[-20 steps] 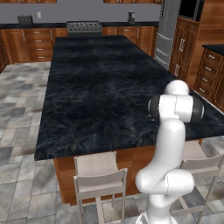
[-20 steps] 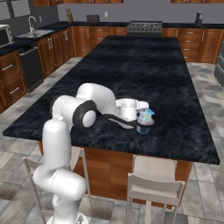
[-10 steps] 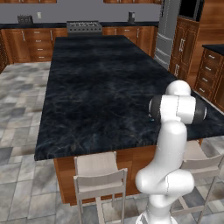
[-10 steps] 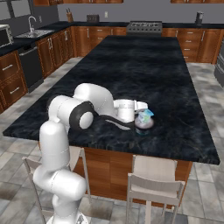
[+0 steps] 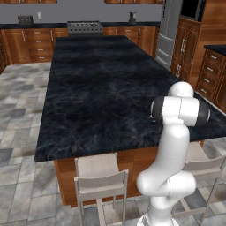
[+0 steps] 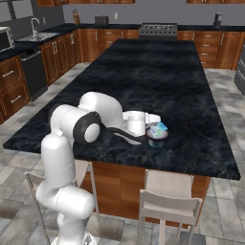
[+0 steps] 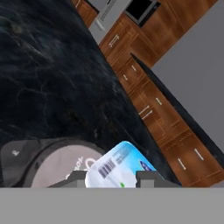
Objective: Stack the yogurt containers by placing the smaller containers on top of the larger containers.
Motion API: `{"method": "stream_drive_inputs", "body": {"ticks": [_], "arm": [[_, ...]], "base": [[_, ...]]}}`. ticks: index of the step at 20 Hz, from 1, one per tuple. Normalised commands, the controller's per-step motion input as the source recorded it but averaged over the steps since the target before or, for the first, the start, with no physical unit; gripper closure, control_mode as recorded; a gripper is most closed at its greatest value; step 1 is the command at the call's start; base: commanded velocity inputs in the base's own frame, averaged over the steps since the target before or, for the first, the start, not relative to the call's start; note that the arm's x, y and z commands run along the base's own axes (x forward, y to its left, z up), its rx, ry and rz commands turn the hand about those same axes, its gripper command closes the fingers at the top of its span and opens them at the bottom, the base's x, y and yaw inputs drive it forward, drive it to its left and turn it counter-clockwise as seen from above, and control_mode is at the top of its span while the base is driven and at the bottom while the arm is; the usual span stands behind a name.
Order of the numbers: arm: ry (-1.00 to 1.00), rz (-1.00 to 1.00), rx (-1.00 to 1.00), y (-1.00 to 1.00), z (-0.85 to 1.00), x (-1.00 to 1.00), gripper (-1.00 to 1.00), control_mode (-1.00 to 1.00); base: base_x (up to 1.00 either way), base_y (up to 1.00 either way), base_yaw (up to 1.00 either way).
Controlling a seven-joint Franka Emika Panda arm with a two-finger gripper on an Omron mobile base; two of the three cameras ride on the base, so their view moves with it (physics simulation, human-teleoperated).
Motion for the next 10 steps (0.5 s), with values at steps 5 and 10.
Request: {"method": "stream_drive_inputs", "body": {"ticks": [5, 10], "arm": [[0.00, 0.00, 0.00, 0.05, -0.36, -0.10, 1.00, -1.00], [-0.02, 0.00, 0.00, 0.04, -0.20, 0.01, 1.00, -1.00]], "base": [[0.00, 0.00, 0.00], [0.00, 0.00, 0.00]]}}
